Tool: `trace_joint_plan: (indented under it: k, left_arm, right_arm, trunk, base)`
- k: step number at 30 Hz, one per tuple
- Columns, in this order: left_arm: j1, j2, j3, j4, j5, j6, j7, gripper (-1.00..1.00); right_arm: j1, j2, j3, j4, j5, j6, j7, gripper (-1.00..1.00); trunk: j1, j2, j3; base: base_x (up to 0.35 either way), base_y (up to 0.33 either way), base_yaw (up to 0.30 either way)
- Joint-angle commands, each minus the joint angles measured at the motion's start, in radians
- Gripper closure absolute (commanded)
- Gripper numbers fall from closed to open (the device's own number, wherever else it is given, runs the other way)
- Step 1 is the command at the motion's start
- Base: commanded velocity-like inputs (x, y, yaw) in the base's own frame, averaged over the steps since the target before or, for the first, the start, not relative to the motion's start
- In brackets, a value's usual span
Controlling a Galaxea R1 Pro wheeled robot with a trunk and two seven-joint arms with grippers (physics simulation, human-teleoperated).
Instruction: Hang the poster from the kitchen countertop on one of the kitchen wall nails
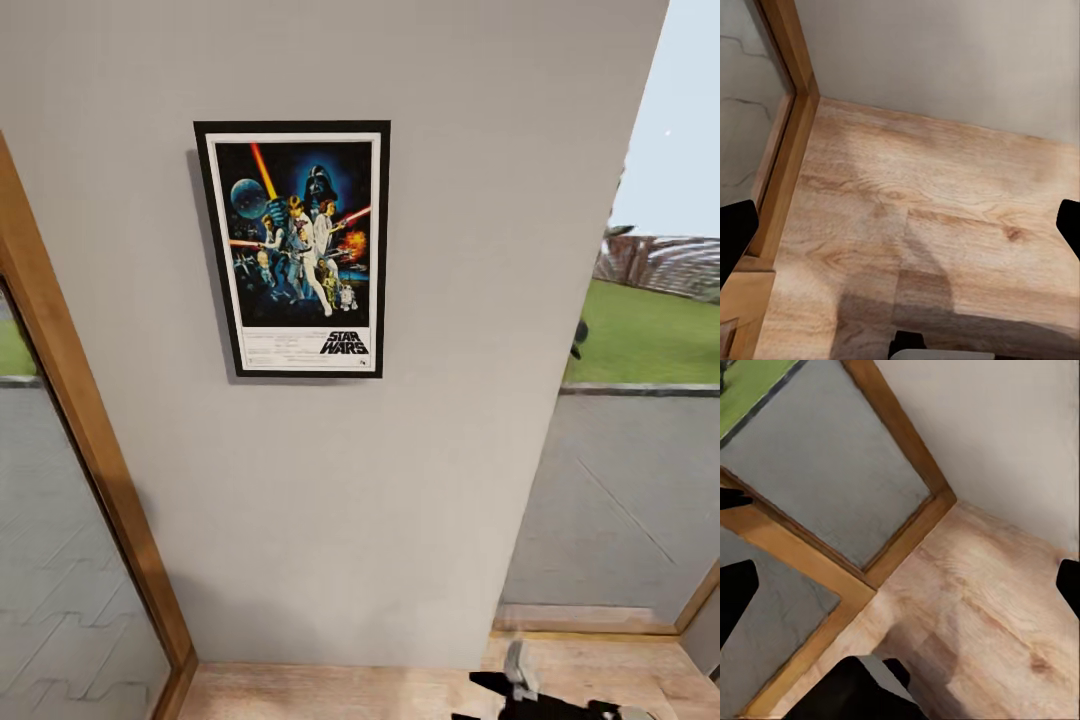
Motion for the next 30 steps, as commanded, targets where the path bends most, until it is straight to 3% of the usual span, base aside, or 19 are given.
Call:
trace_joint_plan:
  k: [1,4,6,8,9,12,13,19,20,30]
  left_arm:
    - [0.001,0.000,0.002,0.000,0.006,0.000,-0.006,-1.00]
    - [0.001,0.000,0.002,0.000,0.006,0.000,-0.006,-1.00]
    - [0.001,0.000,0.001,0.001,0.005,0.000,-0.005,-1.00]
    - [0.001,0.000,0.000,0.001,0.005,0.000,-0.004,-1.00]
    - [0.001,0.000,0.000,0.002,0.004,0.000,-0.001,-1.00]
    - [0.001,-0.001,0.000,0.003,0.003,-0.002,0.001,-1.00]
    - [0.001,-0.003,-0.001,0.003,0.002,-0.004,0.003,-1.00]
    - [0.001,-0.007,-0.002,0.003,0.001,-0.009,0.004,-1.00]
    - [0.001,-0.008,-0.002,0.004,0.001,-0.009,0.004,-1.00]
    - [0.001,-0.008,-0.002,0.004,0.000,-0.009,0.005,-1.00]
  right_arm:
    - [0.000,0.008,0.005,0.069,-0.007,-0.022,-0.003,-1.00]
    - [0.004,0.029,0.003,0.214,-0.003,-0.059,-0.017,-1.00]
    - [0.006,0.044,0.002,0.340,-0.002,-0.081,-0.061,-1.00]
    - [0.007,0.048,0.002,0.386,-0.002,-0.086,-0.091,-1.00]
    - [0.007,0.053,0.001,0.447,-0.002,-0.090,-0.139,-1.00]
    - [0.007,0.056,0.002,0.501,-0.004,-0.092,-0.199,-1.00]
    - [0.008,0.073,0.002,0.524,-0.004,-0.094,-0.255,-1.00]
    - [0.008,0.097,-0.001,0.539,-0.002,-0.097,-0.362,-1.00]
    - [0.008,0.099,-0.001,0.541,-0.003,-0.097,-0.451,-1.00]
    - [0.008,0.100,0.001,0.541,0.002,-0.098,-0.479,-1.00]
  trunk:
    - [0.000,-0.001,0.000]
    - [0.000,-0.001,0.000]
    - [0.000,-0.001,0.000]
    - [0.000,-0.001,0.000]
    - [0.000,-0.001,0.000]
    - [0.000,-0.001,0.000]
    - [0.000,-0.001,0.000]
    - [0.000,-0.001,0.000]
    - [0.000,-0.001,0.002]
    - [0.000,-0.001,0.016]
  base:
    - [0.000,0.000,0.000]
    - [0.000,0.000,0.000]
    - [0.000,0.000,0.000]
    - [0.000,0.000,0.000]
    - [0.000,0.000,0.000]
    - [0.000,0.000,0.000]
    - [0.000,0.000,0.000]
    - [0.000,0.000,0.000]
    - [0.000,0.000,0.000]
    - [0.000,0.000,0.000]
